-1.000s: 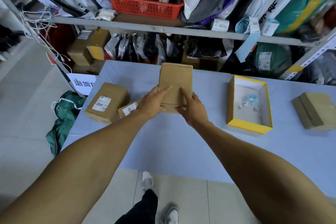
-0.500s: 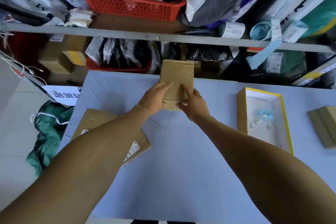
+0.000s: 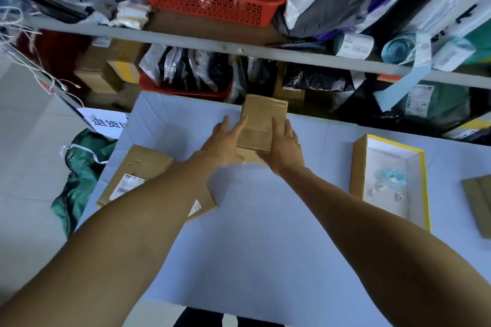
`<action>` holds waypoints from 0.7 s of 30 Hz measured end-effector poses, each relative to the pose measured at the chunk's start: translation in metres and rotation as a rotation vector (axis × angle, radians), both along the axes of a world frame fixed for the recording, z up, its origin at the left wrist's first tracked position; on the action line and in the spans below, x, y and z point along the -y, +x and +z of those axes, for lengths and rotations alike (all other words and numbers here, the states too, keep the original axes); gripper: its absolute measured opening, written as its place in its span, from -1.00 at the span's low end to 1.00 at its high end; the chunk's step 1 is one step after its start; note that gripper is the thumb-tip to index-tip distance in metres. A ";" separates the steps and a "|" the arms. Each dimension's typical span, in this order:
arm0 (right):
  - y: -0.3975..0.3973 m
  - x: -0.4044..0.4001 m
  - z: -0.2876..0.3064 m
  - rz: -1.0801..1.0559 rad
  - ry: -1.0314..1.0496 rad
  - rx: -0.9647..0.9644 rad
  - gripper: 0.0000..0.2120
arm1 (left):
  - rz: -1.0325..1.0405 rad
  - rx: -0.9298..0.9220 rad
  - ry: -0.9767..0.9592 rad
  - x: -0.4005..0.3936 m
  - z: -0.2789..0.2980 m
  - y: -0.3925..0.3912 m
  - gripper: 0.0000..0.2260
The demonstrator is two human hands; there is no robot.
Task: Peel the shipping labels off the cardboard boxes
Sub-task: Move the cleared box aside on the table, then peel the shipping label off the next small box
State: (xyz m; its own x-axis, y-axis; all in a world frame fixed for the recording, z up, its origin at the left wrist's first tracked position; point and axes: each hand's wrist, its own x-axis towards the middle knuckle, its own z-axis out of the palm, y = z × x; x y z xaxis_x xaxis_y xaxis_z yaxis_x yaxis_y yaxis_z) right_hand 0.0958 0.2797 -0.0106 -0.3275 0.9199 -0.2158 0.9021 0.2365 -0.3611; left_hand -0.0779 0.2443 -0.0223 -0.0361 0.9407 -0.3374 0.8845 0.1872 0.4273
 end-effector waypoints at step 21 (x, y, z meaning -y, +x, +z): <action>-0.051 0.216 -0.031 -0.026 -0.264 0.010 -0.47 | 0.090 0.153 -0.119 0.198 -0.035 -0.045 -0.22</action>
State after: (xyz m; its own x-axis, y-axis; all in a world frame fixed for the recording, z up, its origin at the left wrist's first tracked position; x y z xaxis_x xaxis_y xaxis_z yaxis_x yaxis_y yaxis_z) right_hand 0.0443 0.0637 -0.0419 -0.3014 0.8391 -0.4529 0.9104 0.1121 -0.3982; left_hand -0.1233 0.0467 -0.0577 -0.0580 0.8890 -0.4543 0.7881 0.3201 0.5257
